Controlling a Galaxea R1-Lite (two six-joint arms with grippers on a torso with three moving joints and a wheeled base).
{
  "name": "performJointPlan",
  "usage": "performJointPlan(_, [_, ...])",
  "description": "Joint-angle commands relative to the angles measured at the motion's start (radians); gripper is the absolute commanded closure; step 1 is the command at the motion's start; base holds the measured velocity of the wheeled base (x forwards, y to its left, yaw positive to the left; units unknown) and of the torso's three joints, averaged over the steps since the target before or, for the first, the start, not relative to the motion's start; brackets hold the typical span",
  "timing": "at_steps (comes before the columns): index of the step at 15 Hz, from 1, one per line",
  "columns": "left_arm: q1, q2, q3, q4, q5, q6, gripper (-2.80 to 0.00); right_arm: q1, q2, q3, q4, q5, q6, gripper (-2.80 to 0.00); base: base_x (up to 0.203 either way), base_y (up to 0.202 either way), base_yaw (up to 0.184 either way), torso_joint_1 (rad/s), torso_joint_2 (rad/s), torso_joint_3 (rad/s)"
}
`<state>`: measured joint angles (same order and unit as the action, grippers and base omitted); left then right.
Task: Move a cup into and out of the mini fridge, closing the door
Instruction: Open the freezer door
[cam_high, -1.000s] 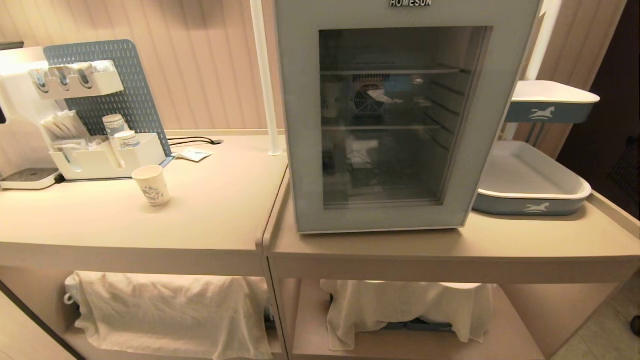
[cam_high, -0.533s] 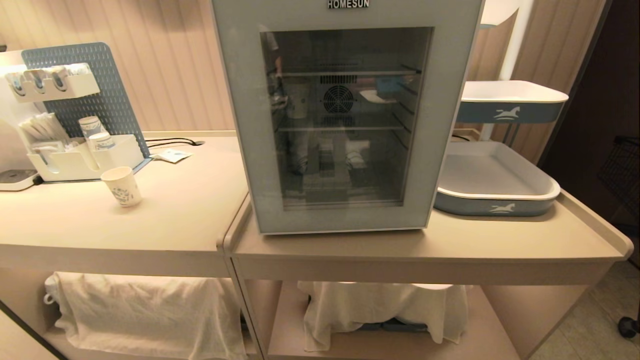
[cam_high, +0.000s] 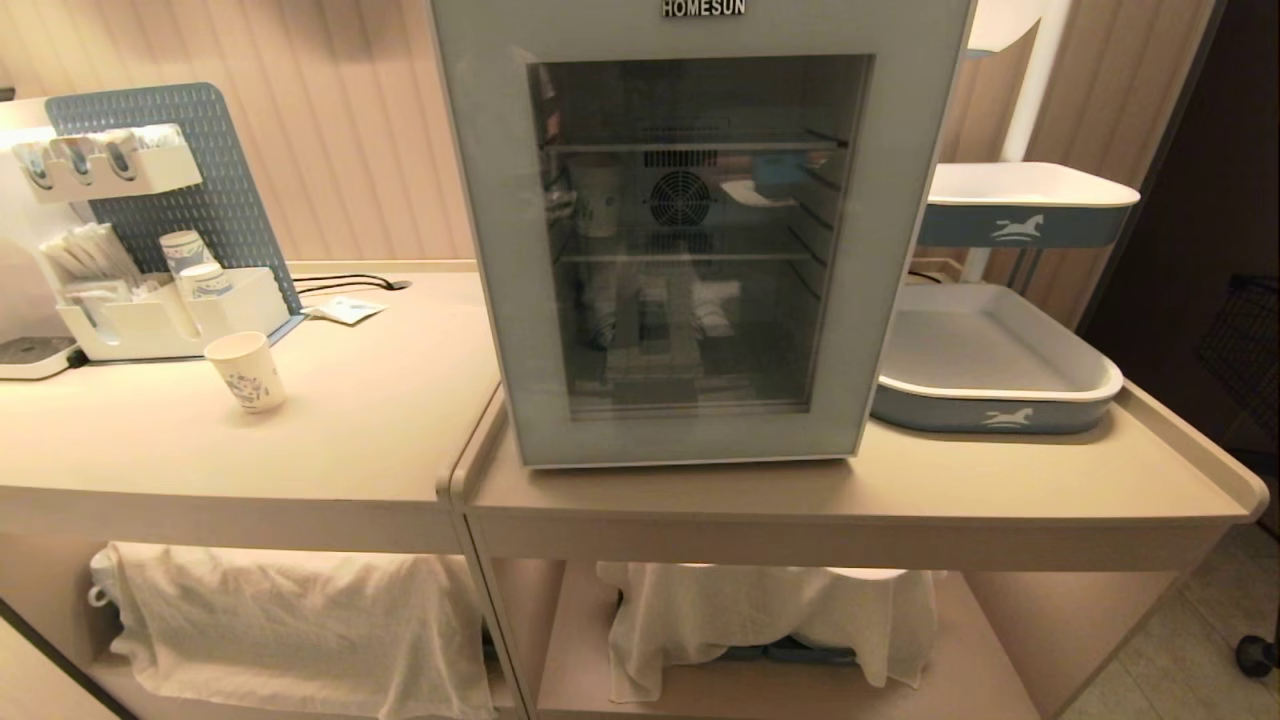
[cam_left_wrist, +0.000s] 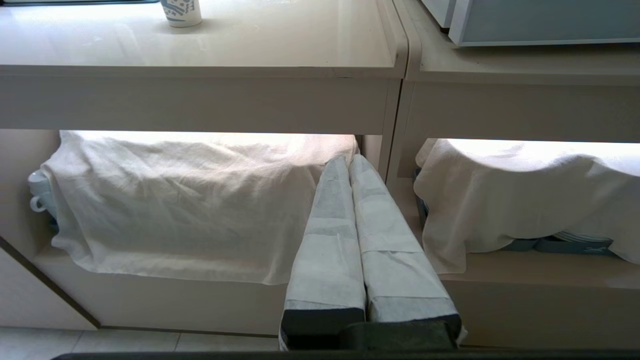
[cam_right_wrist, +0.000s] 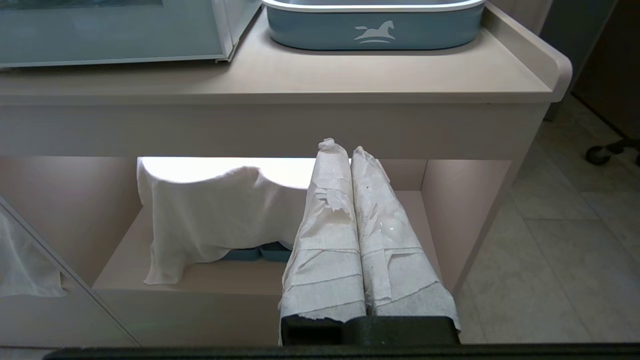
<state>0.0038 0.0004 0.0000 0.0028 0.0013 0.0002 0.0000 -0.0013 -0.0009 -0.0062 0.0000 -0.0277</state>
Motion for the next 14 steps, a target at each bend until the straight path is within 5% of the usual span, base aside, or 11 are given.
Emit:
performJointPlan(1, [0.001,0.000,0.000,0.000,-0.001,0.004,0.00,0.000,0.001,0.001,-0.001,0.000,0.001,0.00,0.000,0.000,0.000,0.000,0.00,0.000])
performJointPlan(8, [0.001,0.002,-0.033,0.016,-0.030,0.080,0.00,0.000,0.001,0.001,-0.001,0.000,-0.001,0.00,0.000,0.000,0.000,0.000,0.00,0.000])
performJointPlan(12, [-0.001,0.193,-0.416,0.215,-0.148,0.063,0.00,0.000,0.001,-0.001,0.000,0.000,-0.001,0.00,0.000,0.000,0.000,0.000,0.00,0.000])
performJointPlan(14, [-0.007,0.403,-0.622,0.310,-0.198,-0.012,0.00,0.000,0.001,0.001,0.000,0.000,0.002,0.00,0.000,0.000,0.000,0.000,0.00,0.000])
